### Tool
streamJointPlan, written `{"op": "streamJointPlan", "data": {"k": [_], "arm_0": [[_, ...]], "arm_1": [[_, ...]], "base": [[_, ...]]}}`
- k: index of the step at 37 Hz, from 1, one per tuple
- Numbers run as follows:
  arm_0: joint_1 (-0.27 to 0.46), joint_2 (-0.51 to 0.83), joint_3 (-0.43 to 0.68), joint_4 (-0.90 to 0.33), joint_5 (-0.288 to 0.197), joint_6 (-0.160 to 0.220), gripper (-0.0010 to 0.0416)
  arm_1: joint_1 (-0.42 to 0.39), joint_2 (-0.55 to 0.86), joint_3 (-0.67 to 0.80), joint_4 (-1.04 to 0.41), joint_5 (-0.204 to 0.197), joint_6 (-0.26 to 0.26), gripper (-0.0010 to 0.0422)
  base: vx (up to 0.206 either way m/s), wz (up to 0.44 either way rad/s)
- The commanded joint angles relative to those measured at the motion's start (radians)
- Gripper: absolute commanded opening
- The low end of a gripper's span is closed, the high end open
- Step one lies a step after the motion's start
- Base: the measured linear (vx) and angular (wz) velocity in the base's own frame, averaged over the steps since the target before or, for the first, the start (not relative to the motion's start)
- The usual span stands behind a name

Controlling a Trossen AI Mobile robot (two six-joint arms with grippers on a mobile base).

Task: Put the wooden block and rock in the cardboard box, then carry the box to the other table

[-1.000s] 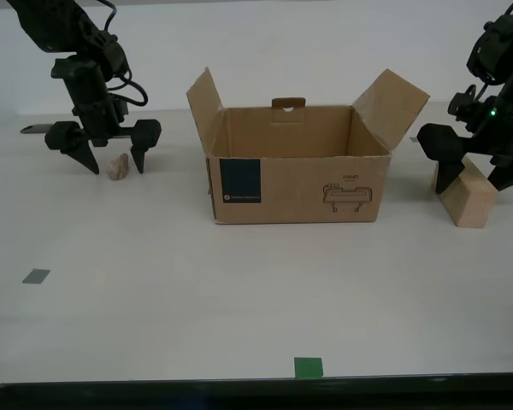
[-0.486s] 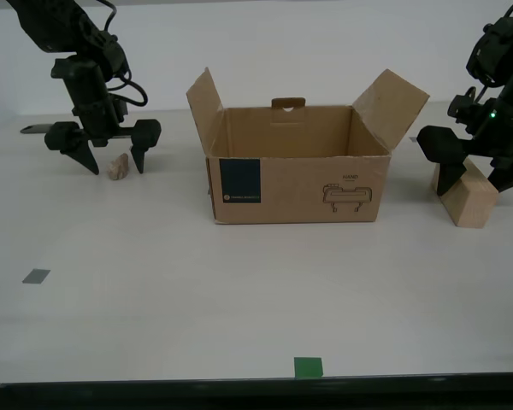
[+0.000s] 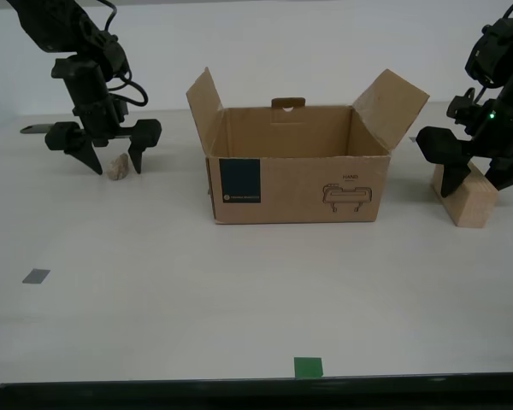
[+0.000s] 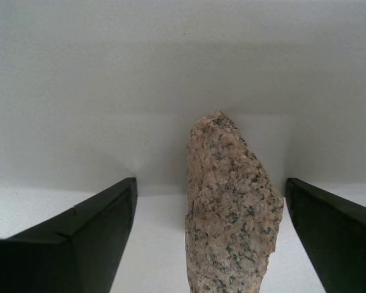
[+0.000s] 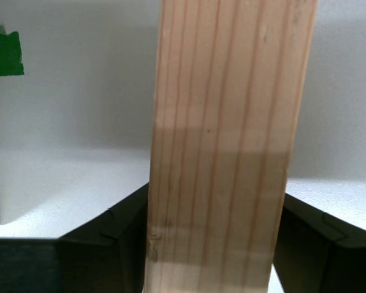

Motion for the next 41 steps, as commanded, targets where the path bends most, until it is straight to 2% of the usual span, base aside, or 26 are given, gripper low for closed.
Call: {"op": "streamJointPlan", "data": {"k": [1, 13, 21, 23, 26, 41], "arm_0": [[0.000, 0.001, 0.000, 0.002, -0.002, 0.002, 0.0183], [0.000, 0.001, 0.000, 0.013, -0.001, 0.002, 0.0068], [0.000, 0.001, 0.000, 0.019, -0.002, 0.002, -0.0006], [0.000, 0.001, 0.000, 0.020, -0.002, 0.002, 0.0002], [0.000, 0.001, 0.000, 0.019, -0.002, 0.003, -0.0002], [0.000, 0.000, 0.000, 0.019, -0.002, 0.013, -0.0001]], "arm_1": [[-0.001, 0.000, 0.000, -0.003, 0.002, -0.002, 0.0294], [0.000, 0.000, 0.000, -0.004, 0.002, -0.011, 0.0171], [0.000, 0.000, 0.000, -0.005, 0.002, -0.029, 0.0035], [0.000, 0.000, 0.000, -0.006, 0.003, -0.029, -0.0008], [0.000, 0.000, 0.000, -0.005, 0.002, -0.030, 0.0007], [0.000, -0.012, 0.000, -0.009, 0.002, -0.024, -0.0001]], "base": [[0.000, 0.000], [0.000, 0.000], [0.000, 0.000], [0.000, 0.000], [0.000, 0.000], [0.000, 0.000]]}}
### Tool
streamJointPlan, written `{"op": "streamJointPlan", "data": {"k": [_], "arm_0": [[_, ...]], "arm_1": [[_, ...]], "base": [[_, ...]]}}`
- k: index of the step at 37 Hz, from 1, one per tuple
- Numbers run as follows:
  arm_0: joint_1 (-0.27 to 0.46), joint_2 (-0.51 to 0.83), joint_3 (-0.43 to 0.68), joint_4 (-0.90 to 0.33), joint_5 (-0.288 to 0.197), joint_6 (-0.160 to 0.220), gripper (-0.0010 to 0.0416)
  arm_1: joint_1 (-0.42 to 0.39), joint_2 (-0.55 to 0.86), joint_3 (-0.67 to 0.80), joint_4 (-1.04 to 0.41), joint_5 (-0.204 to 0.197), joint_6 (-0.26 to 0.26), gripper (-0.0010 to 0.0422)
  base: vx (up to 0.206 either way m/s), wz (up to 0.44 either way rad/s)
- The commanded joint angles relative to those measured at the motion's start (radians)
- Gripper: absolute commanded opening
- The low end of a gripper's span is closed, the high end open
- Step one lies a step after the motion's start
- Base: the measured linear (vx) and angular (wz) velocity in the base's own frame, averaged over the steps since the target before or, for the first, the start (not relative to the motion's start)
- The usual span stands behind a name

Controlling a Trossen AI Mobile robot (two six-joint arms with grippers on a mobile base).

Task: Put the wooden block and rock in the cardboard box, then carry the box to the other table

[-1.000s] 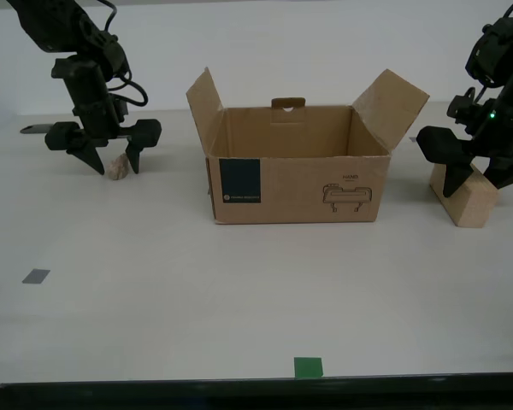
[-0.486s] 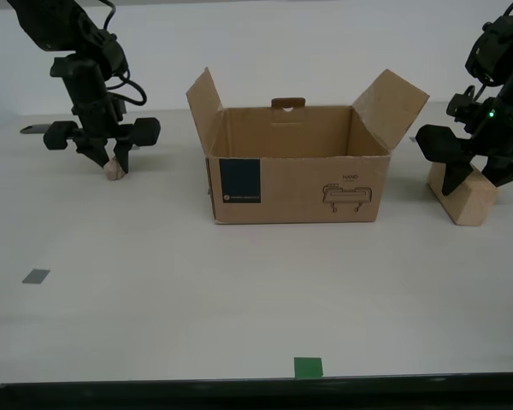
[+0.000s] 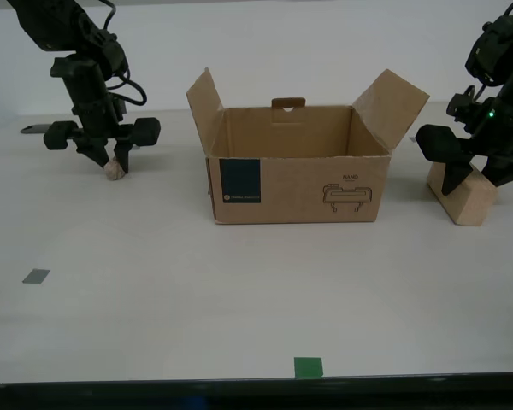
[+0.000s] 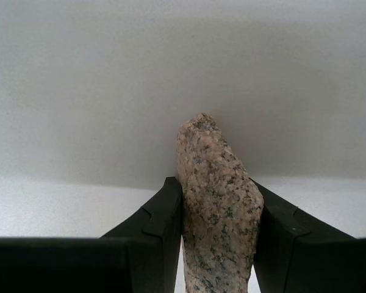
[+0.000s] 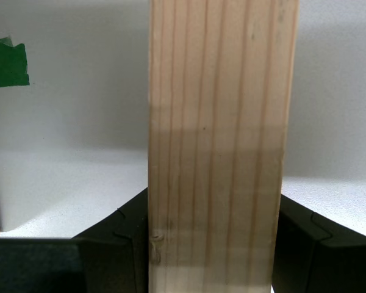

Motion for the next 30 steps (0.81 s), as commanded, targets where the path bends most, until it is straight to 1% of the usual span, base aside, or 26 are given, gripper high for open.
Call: {"op": "streamJointPlan", "data": {"k": [1, 10, 15, 18, 30], "arm_0": [[0.001, 0.001, 0.000, 0.000, -0.002, 0.008, -0.0001], [0.001, -0.016, 0.000, -0.005, -0.002, 0.010, -0.0001], [0.001, -0.048, 0.000, -0.011, -0.002, 0.013, -0.0001], [0.001, -0.068, 0.000, -0.021, -0.002, 0.014, -0.0001], [0.000, -0.201, 0.000, -0.044, -0.002, 0.021, -0.0001]], "arm_1": [[0.000, -0.011, 0.000, -0.007, 0.002, 0.003, -0.0001], [0.000, -0.061, 0.003, -0.012, 0.002, 0.024, -0.0001], [0.000, -0.101, 0.003, -0.016, 0.002, 0.031, -0.0001], [0.000, -0.125, 0.002, -0.020, 0.002, 0.045, -0.0001], [-0.002, -0.235, 0.000, -0.036, 0.003, 0.066, -0.0001]], "base": [[0.000, 0.000], [0.000, 0.000], [0.000, 0.000], [0.000, 0.000], [0.000, 0.000]]}}
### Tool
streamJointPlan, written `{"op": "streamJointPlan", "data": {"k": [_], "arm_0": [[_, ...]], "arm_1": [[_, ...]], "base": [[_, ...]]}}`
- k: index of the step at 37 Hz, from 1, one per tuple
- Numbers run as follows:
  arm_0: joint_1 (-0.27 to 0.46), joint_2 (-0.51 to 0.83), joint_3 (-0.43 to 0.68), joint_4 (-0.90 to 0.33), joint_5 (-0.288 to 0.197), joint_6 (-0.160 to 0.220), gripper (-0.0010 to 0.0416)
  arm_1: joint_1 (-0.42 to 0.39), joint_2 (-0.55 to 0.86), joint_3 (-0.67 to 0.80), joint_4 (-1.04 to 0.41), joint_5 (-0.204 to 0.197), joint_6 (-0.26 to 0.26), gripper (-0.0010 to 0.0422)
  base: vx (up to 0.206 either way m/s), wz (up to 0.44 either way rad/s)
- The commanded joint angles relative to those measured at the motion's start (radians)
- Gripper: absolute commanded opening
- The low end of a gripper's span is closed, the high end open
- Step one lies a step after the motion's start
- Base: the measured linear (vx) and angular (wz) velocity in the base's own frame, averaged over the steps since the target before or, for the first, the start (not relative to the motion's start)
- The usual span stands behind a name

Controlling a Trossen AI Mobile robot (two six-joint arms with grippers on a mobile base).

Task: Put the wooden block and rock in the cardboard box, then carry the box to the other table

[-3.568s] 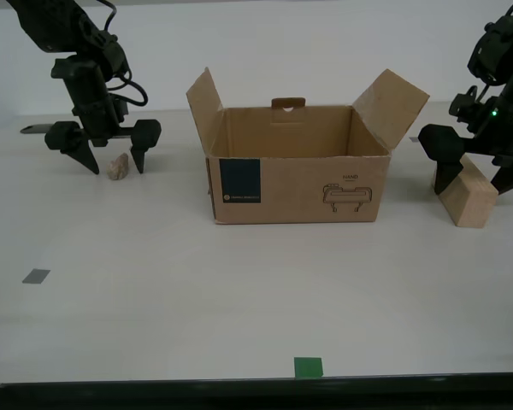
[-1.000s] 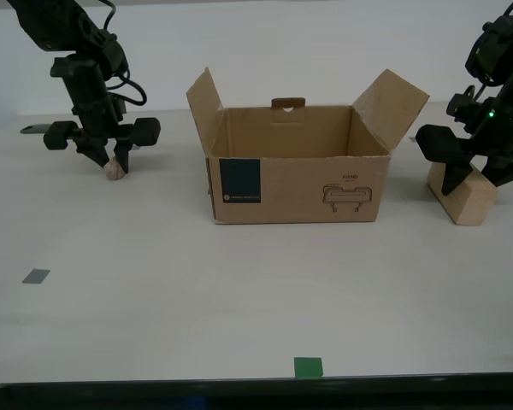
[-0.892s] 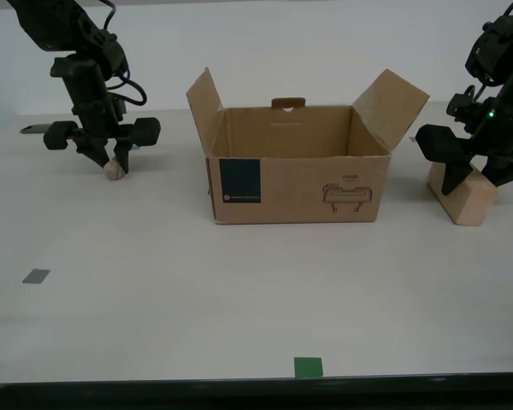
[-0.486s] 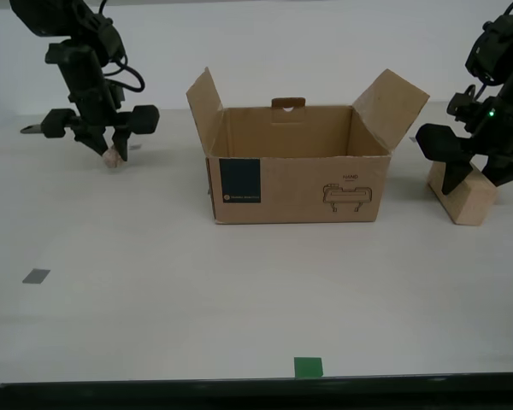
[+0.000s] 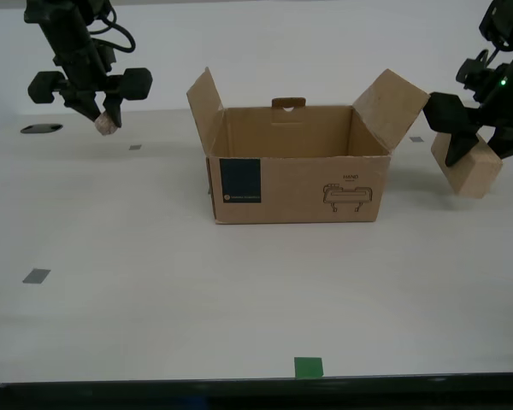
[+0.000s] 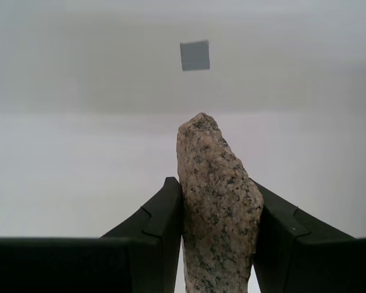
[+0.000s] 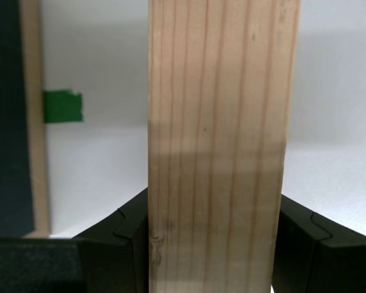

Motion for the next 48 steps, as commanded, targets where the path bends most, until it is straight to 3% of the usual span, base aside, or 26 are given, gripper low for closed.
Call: {"op": "streamJointPlan", "data": {"k": [1, 7, 21, 32, 34, 39, 48], "arm_0": [[0.001, -0.051, 0.001, -0.014, -0.002, 0.006, -0.0001], [0.001, -0.146, 0.001, -0.037, -0.002, 0.008, -0.0001], [0.001, -0.351, 0.001, -0.090, -0.002, 0.013, -0.0001], [0.001, -0.421, 0.001, -0.127, -0.003, 0.012, -0.0001], [0.001, -0.429, 0.001, -0.128, -0.029, 0.013, -0.0001], [0.001, -0.436, 0.024, -0.151, -0.146, 0.031, -0.0001], [0.002, -0.436, 0.157, -0.217, -0.158, 0.031, -0.0001]], "arm_1": [[-0.002, -0.034, 0.001, -0.007, 0.004, 0.013, -0.0001], [-0.003, -0.091, 0.000, -0.010, 0.040, 0.017, -0.0001], [-0.040, -0.227, 0.000, -0.019, 0.040, 0.017, -0.0001], [-0.142, -0.315, 0.000, -0.021, 0.040, 0.015, -0.0001], [-0.165, -0.328, 0.000, -0.021, 0.040, 0.013, -0.0001], [-0.226, -0.354, 0.000, -0.023, 0.040, 0.014, -0.0001], [-0.325, -0.366, 0.000, -0.016, 0.039, 0.014, 0.0000]], "base": [[0.000, 0.000], [0.000, 0.000], [0.000, 0.000], [0.000, 0.000], [0.000, 0.000], [0.000, 0.000], [0.000, 0.000]]}}
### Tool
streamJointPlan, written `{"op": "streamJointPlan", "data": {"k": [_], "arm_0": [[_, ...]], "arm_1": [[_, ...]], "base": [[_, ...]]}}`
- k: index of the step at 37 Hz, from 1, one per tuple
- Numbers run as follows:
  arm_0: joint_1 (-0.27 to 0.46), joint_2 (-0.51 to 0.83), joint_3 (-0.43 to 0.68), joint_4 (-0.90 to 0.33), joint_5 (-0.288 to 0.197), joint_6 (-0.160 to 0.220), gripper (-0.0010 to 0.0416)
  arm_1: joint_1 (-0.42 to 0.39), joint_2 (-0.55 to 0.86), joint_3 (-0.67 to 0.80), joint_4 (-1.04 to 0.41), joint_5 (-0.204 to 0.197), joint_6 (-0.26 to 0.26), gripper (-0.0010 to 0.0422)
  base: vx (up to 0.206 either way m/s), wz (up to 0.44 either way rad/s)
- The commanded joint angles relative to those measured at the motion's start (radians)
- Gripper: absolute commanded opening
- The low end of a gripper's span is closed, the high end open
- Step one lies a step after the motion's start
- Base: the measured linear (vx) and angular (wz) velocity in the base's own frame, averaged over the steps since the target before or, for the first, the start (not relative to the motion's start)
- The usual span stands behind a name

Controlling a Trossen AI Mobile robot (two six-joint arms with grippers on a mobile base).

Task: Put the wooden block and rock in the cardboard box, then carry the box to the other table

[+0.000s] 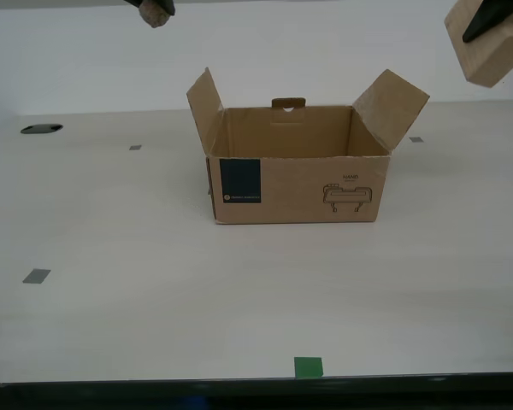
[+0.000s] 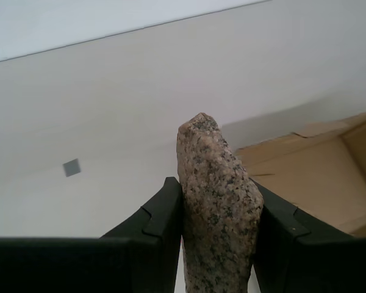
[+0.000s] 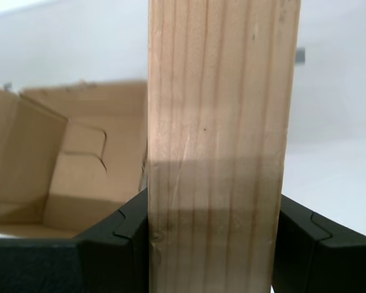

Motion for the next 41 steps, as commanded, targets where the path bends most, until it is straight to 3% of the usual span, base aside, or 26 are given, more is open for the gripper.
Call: {"op": "streamJointPlan", "data": {"k": [1, 3, 11, 15, 22, 31, 36, 41], "arm_0": [[0.000, 0.000, 0.059, -0.011, -0.007, 0.002, -0.0001], [0.001, 0.000, 0.086, -0.011, -0.018, 0.001, -0.0001], [0.004, 0.000, 0.171, -0.010, -0.139, 0.002, -0.0001], [0.008, 0.000, 0.198, -0.005, -0.140, -0.003, -0.0001], [0.015, 0.002, 0.193, 0.041, -0.182, -0.006, -0.0001], [0.071, 0.002, 0.112, 0.108, -0.191, -0.002, -0.0001], [0.124, 0.002, 0.058, 0.204, -0.191, 0.003, -0.0001], [0.176, 0.003, 0.011, 0.316, -0.190, 0.006, -0.0001]], "arm_1": [[-0.038, -0.001, 0.002, 0.008, 0.002, 0.000, 0.0000], [-0.059, -0.001, 0.002, 0.014, 0.002, 0.000, 0.0000], [-0.134, -0.001, 0.002, 0.064, 0.006, 0.012, 0.0000], [-0.164, -0.001, 0.002, 0.098, 0.037, 0.023, 0.0000], [-0.211, -0.001, 0.000, 0.179, 0.038, 0.046, 0.0000], [-0.233, -0.001, -0.030, 0.231, 0.038, 0.048, 0.0000], [-0.234, -0.001, -0.084, 0.272, 0.041, 0.048, 0.0000], [-0.235, -0.001, -0.180, 0.412, 0.106, 0.047, 0.0000]], "base": [[0.000, 0.000], [0.000, 0.000], [0.000, 0.000], [0.000, 0.000], [0.000, 0.000], [0.000, 0.000], [0.000, 0.000], [0.000, 0.000]]}}
